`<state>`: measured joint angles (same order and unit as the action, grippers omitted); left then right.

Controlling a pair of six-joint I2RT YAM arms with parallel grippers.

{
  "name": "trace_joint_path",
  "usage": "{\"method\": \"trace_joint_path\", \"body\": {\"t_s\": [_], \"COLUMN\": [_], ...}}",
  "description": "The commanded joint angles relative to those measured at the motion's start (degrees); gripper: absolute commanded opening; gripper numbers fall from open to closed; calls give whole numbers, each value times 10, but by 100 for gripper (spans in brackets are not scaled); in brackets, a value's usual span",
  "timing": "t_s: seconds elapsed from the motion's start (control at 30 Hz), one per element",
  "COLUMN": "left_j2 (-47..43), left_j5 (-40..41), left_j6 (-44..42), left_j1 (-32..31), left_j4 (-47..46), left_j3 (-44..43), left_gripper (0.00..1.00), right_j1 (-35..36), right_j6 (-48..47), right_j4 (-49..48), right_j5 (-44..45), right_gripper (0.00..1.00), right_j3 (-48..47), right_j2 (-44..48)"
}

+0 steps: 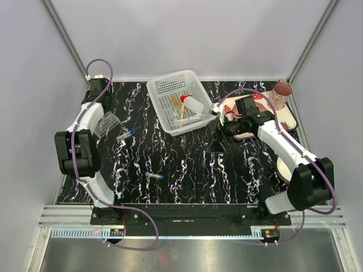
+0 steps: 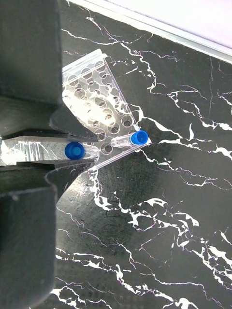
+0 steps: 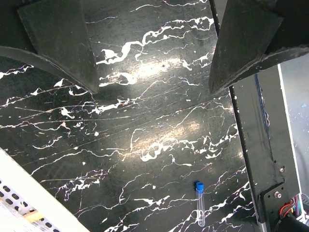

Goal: Organize the chemistry lab equipment

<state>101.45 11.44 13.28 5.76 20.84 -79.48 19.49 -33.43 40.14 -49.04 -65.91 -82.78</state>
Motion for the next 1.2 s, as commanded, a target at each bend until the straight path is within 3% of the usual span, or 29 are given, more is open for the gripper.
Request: {"method": "trace_joint_path", "body": {"t_s": [0.0,1.17], "left_j2": [6,68], "left_j5": [2,-4], "left_j6": [-14,-19], "left_j1": [6,13], "left_j4": [-42,-49], "left_j3": [-19,-30], "left_gripper": [7,11], "right_j1": [1,1], "right_j6": [-14,-18], "right_j4": [-8,1], "right_j5": [-20,-19], "right_gripper": [100,100], "right_j3": [-1,-5], "right_j2": [-6,-21]}}
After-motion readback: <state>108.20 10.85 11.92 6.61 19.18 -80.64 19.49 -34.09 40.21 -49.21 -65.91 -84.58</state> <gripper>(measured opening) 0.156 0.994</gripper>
